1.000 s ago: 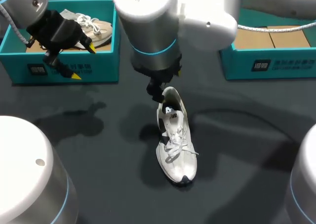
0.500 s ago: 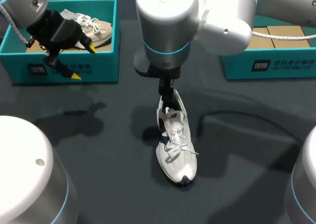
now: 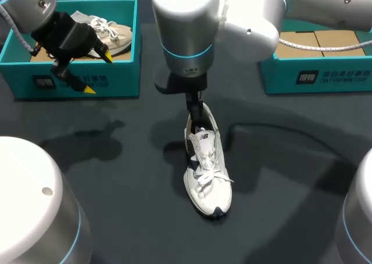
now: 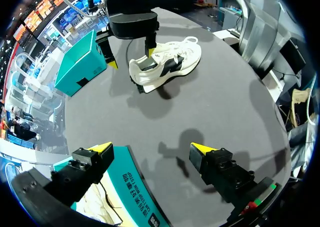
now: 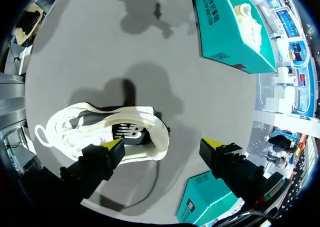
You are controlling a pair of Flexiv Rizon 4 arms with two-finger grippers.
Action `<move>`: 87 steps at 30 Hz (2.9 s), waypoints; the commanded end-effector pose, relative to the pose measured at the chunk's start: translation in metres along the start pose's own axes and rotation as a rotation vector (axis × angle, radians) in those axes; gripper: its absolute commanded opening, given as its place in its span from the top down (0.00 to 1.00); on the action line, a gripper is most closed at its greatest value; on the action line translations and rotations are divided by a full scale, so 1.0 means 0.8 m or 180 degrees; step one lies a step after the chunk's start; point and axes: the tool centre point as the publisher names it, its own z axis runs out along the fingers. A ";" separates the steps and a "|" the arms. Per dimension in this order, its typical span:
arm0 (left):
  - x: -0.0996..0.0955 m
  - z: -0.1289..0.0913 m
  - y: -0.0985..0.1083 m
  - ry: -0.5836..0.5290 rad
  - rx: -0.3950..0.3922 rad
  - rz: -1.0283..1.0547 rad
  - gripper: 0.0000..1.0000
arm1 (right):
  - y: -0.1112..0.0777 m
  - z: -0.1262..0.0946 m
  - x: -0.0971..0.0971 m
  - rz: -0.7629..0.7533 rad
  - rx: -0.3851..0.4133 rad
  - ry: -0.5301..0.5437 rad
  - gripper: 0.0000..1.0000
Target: Take the shoe out of the shoebox, open the shoe tongue, remove and reinsert the insole, then place the shoe into the shoebox
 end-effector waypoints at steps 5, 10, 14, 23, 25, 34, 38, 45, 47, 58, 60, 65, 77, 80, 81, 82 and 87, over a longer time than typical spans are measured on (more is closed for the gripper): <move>0.001 0.000 -0.001 0.0000 -0.0011 0.0002 0.00 | 0.001 0.029 -0.001 -0.0095 -0.0020 0.0083 0.00; 0.001 0.000 -0.001 0.0000 -0.0011 0.0002 0.00 | -0.003 0.042 -0.001 -0.0065 -0.0031 0.0149 0.00; 0.001 0.000 -0.001 0.0000 -0.0011 0.0002 0.00 | -0.007 0.054 -0.001 -0.0052 -0.0060 0.0216 0.00; 0.001 0.000 -0.001 0.0000 -0.0011 0.0002 0.00 | -0.008 0.074 -0.002 -0.0080 -0.0136 0.0294 0.16; 0.001 0.000 -0.001 0.0000 -0.0011 0.0002 0.00 | -0.009 0.079 -0.002 -0.0096 -0.0145 0.0311 0.19; 0.001 0.000 -0.001 0.0000 -0.0011 0.0002 0.00 | -0.010 0.093 0.002 -0.0157 -0.0202 0.0381 0.28; 0.001 0.000 -0.001 0.0000 -0.0011 0.0002 0.00 | -0.010 0.097 0.002 -0.0179 -0.0213 0.0401 0.32; 0.001 0.000 -0.001 0.0000 -0.0011 0.0002 0.00 | -0.007 0.101 0.002 -0.0216 -0.0233 0.0444 0.32; 0.001 0.000 -0.001 0.0000 -0.0011 0.0002 0.00 | -0.006 0.102 0.002 -0.0220 -0.0239 0.0455 0.33; 0.001 0.000 -0.001 0.0000 -0.0011 0.0002 0.00 | -0.005 0.106 0.001 -0.0229 -0.0263 0.0502 0.43; 0.001 0.000 -0.001 0.0000 -0.0011 0.0002 0.00 | -0.005 0.108 0.002 -0.0229 -0.0271 0.0509 0.48; 0.001 0.000 -0.001 0.0000 -0.0011 0.0002 0.00 | -0.005 0.111 0.003 -0.0224 -0.0292 0.0525 0.52; 0.001 0.000 -0.001 0.0000 -0.0011 0.0002 0.00 | -0.010 0.103 0.007 -0.0204 -0.0274 0.0529 1.00; 0.001 0.000 -0.001 0.0000 -0.0011 0.0002 0.00 | -0.012 0.096 0.007 -0.0210 -0.0251 0.0522 1.00; 0.001 0.000 -0.001 0.0000 -0.0011 0.0002 0.00 | -0.013 0.094 0.006 -0.0213 -0.0244 0.0518 1.00; 0.001 0.000 -0.001 0.0000 -0.0011 0.0002 0.00 | -0.015 0.090 0.006 -0.0219 -0.0238 0.0507 1.00; 0.001 0.000 -0.001 0.0000 -0.0011 0.0002 0.00 | -0.027 0.066 -0.001 -0.0229 -0.0183 0.0470 1.00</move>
